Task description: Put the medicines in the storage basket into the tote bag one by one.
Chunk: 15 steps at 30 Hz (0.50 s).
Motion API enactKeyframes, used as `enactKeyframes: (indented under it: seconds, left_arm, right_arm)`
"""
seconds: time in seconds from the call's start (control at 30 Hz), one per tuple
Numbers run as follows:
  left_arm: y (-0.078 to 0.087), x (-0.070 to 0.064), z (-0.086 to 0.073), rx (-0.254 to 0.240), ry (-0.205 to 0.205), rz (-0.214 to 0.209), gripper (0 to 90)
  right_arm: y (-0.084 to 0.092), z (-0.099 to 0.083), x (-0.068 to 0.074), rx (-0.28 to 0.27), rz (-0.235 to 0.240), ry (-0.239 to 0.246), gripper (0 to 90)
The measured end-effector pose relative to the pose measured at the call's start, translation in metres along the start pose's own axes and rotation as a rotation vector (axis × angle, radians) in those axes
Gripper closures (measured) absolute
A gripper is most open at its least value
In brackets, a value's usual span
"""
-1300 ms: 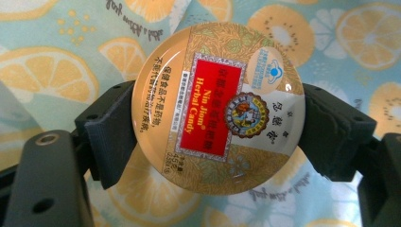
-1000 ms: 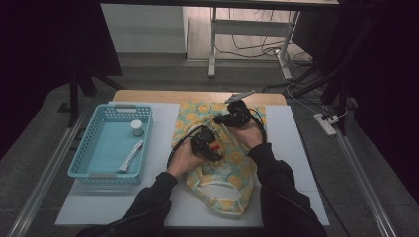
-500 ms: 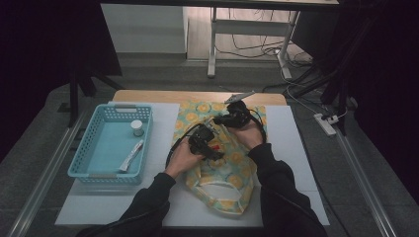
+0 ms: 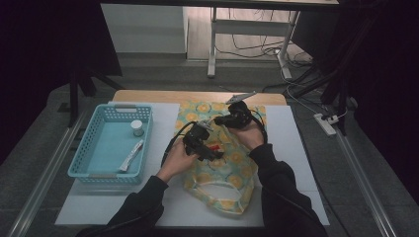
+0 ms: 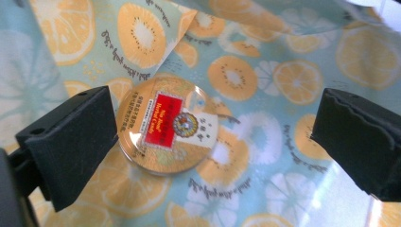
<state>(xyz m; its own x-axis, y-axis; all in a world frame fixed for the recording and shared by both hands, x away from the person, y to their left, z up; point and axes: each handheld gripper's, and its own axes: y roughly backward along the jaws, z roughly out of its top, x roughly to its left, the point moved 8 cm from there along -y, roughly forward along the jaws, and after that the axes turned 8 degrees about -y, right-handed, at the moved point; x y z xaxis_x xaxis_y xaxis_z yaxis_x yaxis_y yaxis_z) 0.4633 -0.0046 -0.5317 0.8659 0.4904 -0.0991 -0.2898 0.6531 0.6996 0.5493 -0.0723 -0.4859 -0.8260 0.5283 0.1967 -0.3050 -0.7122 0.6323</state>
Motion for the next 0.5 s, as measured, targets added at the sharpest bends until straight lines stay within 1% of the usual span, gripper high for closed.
enactKeyframes:
  seconds: [0.17, 0.37, 0.5]
  left_arm:
    - [0.013, -0.003, -0.001, -0.035, 0.007, -0.02, 1.0]
    - [0.025, -0.003, -0.006, -0.05, 0.012, -0.033, 1.0]
    - [0.033, -0.004, -0.009, -0.069, 0.028, -0.061, 1.0]
  right_arm:
    - [0.001, -0.001, 0.0, -0.001, 0.001, -0.003, 90.0]
    - [0.002, -0.003, 0.0, 0.001, 0.003, 0.001, 90.0]
    - [0.002, -0.003, 0.001, 0.001, 0.005, 0.004, 90.0]
